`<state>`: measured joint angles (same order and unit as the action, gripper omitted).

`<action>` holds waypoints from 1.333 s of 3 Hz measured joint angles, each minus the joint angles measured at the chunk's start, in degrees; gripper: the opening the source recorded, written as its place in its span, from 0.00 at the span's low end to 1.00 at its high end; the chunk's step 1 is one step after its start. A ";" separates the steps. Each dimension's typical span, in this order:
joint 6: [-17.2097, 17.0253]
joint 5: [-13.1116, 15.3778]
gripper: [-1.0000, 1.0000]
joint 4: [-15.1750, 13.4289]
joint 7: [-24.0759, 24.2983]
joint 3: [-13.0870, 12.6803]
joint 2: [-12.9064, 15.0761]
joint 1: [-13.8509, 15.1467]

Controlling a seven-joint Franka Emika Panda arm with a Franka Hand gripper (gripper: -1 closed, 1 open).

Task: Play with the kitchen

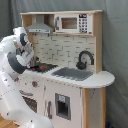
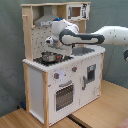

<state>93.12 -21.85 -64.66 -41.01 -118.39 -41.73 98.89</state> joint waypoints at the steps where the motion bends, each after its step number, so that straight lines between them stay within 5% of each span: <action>1: 0.00 -0.02 0.00 0.00 -0.07 -0.01 0.00 0.02; 2: -3.26 -0.04 0.00 4.99 -1.33 -0.07 0.66 0.09; 4: -13.32 1.77 0.00 6.66 -1.09 0.89 5.37 -0.50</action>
<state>79.80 -20.08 -58.00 -42.11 -117.51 -36.37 98.40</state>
